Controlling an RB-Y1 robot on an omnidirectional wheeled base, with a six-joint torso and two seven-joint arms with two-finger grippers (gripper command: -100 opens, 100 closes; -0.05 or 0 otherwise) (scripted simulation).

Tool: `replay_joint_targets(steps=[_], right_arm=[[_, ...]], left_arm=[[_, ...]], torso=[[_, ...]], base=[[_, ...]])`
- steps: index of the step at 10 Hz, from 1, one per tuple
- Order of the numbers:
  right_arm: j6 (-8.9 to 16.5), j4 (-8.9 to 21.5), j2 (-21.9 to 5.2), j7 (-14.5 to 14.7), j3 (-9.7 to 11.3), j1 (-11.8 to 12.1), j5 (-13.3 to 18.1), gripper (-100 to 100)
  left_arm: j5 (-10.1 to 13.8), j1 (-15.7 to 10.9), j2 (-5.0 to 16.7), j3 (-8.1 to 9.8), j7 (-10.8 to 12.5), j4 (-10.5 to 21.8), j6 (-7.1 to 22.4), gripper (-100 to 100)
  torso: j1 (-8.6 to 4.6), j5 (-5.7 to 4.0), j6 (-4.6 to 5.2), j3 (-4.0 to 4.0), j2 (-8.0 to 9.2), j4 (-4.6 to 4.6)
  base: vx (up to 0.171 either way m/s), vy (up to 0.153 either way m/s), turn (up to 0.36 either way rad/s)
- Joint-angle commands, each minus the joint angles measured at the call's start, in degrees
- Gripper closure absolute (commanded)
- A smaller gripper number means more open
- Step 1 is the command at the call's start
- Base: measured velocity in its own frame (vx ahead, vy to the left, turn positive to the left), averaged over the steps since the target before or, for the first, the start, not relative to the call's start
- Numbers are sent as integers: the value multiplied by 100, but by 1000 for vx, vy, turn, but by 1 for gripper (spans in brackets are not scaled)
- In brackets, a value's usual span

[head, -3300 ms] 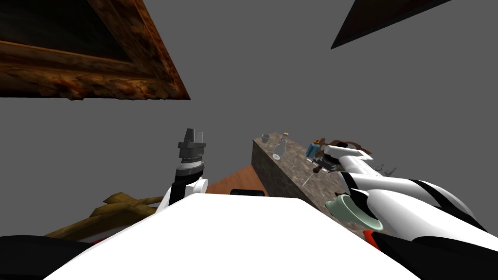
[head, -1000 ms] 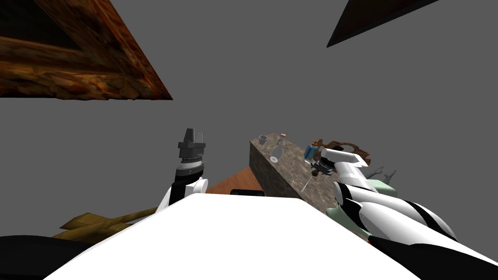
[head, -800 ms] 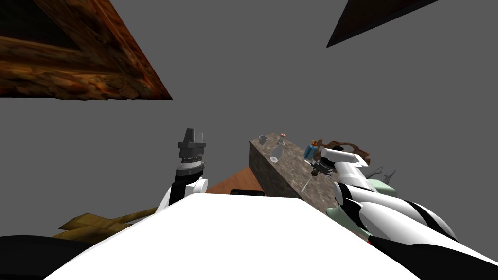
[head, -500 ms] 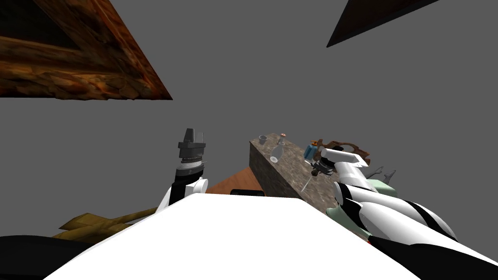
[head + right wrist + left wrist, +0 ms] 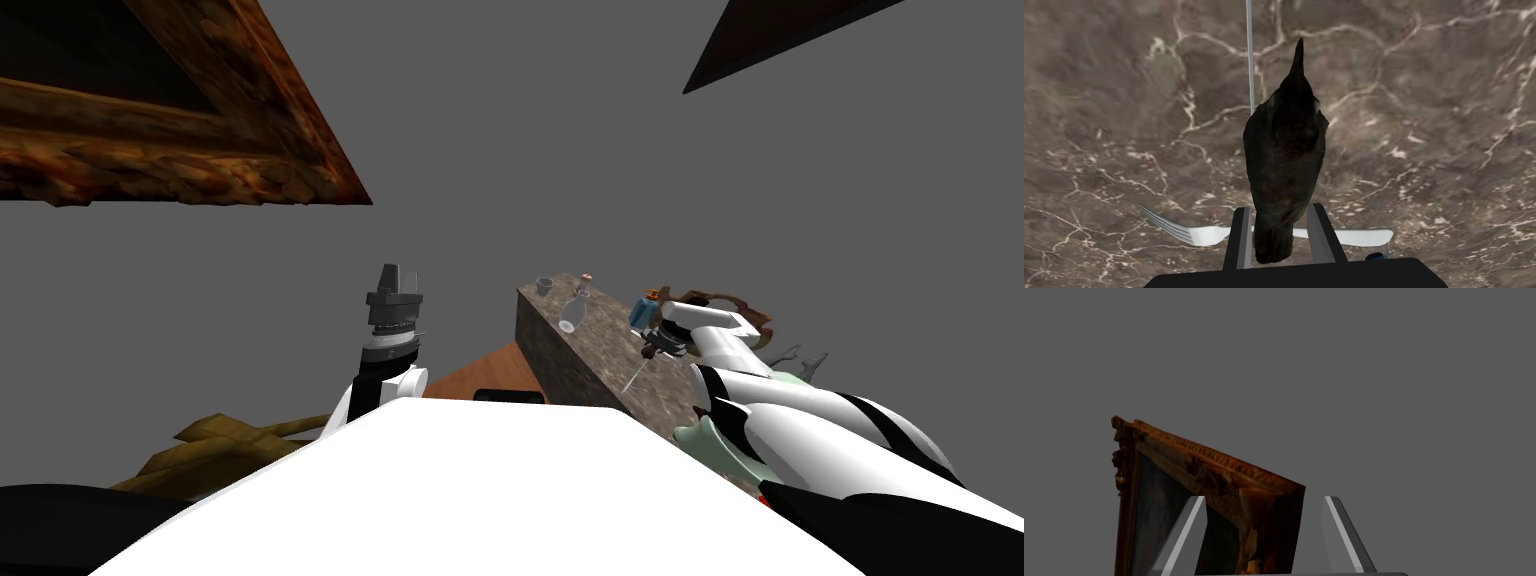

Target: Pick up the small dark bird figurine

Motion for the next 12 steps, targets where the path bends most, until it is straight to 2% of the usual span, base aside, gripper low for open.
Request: replay_joint_targets(steps=[1, 2, 3, 4, 5, 6, 7, 9, 10, 11, 12], right_arm=[[-101, 286, -117, -3, 176, -139, -127, 100], [-198, 443, -220, 4, 325, -269, -237, 100], [-198, 563, -220, 4, 325, -269, -237, 100], [-296, 786, -324, 11, 475, -398, -346, 100], [-296, 816, -324, 11, 475, -398, -346, 100], [-393, 1011, -428, 19, 624, -527, -456, 100], [-393, 1068, -428, 19, 624, -527, -456, 100], [-588, 1460, -635, 33, 923, -785, -675, 100], [-588, 1573, -635, 33, 923, -785, -675, 100], [-574, 1508, -624, 38, 896, -780, -657, 100], [-592, 1539, -630, 52, 901, -787, -661, 0]], left_arm=[[0, 0, 0, 0, 0, 0, 0, 0], [0, 0, 0, 0, 0, 0, 0, 0], [0, 0, 0, 0, 0, 0, 0, 0], [0, 0, 0, 0, 0, 0, 0, 0], [0, 0, 0, 0, 0, 0, 0, 0], [0, 0, 0, 0, 0, 0, 0, 0], [0, 0, 0, 0, 0, 0, 0, 0], [0, 0, 0, 0, 0, 0, 0, 0], [0, 0, 0, 0, 0, 0, 0, 0], [0, 0, 0, 0, 0, 0, 0, 0], [0, 1, 0, 0, 0, 0, 0, 0]], torso=[[0, 0, 0, 0, 0, 0], [0, 1, -2, -2, -3, 0], [2, 3, -4, -1, -3, 2], [-1, 0, 1, -2, -5, 0], [-2, 1, 1, -1, -4, 1], [-2, 1, 3, -2, -5, 0], [0, 3, 1, -1, -4, 1], [-2, 2, 2, -2, -6, 1], [2, 5, 1, 0, -3, 3], [1, 2, 8, 0, -2, 1], [-3, 1, 6, -3, -7, 1]], base=[[-32, 14, 55], [-41, 19, 73], [-29, 8, 30], [-32, 11, 38], [-26, 10, 24], [-32, 15, 45], [-23, 9, 29], [-33, 13, 63], [-29, 14, 37], [-11, 5, -4], [0, 0, 0]])
